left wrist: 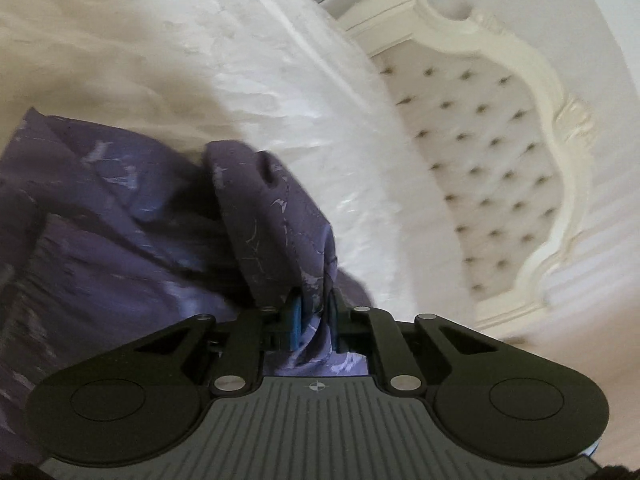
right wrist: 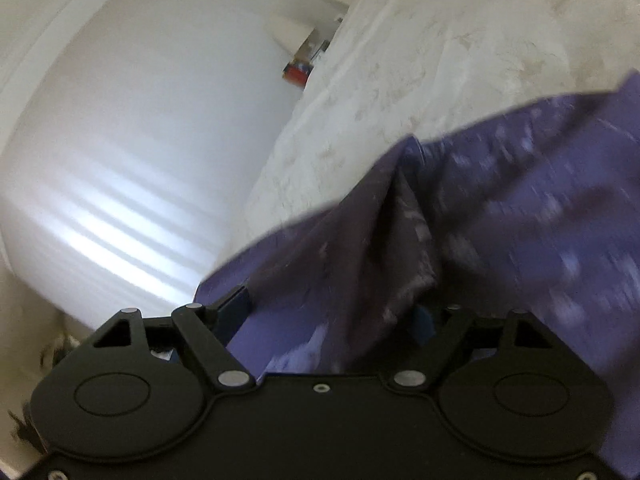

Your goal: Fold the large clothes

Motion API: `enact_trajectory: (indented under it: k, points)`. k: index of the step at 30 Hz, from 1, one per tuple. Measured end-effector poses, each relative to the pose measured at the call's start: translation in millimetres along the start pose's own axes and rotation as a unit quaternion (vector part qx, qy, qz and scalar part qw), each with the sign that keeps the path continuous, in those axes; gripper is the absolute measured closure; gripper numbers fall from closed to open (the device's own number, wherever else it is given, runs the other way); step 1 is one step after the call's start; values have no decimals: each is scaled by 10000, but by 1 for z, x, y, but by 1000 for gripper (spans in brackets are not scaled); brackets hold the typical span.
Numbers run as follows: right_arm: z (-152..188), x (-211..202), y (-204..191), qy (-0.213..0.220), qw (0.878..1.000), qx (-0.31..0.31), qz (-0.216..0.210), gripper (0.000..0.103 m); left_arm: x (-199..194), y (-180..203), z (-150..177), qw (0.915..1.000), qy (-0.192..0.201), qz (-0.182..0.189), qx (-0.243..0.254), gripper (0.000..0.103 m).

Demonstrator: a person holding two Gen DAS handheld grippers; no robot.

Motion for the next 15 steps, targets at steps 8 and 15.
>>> enact_trajectory:
  k: [8,15]
  points:
    - [-46,1,-21,703,9957,-560,205,19,-10,11,37,9952,-164,-51,964,91]
    - [2,-20,10,134,9879,-1013,1167,19,-4,-30,88,9603,-628,-1109,2483,85]
Point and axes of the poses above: each gripper's, at about its wrist camera, not at the fingertips, and x roughly the way its jaws point, y to its right, z to its underside, the point moved 4 cm from there along x, roughly the way its jaws point, and after that the axes turned 7 degrees about y, right-handed, at the moved point
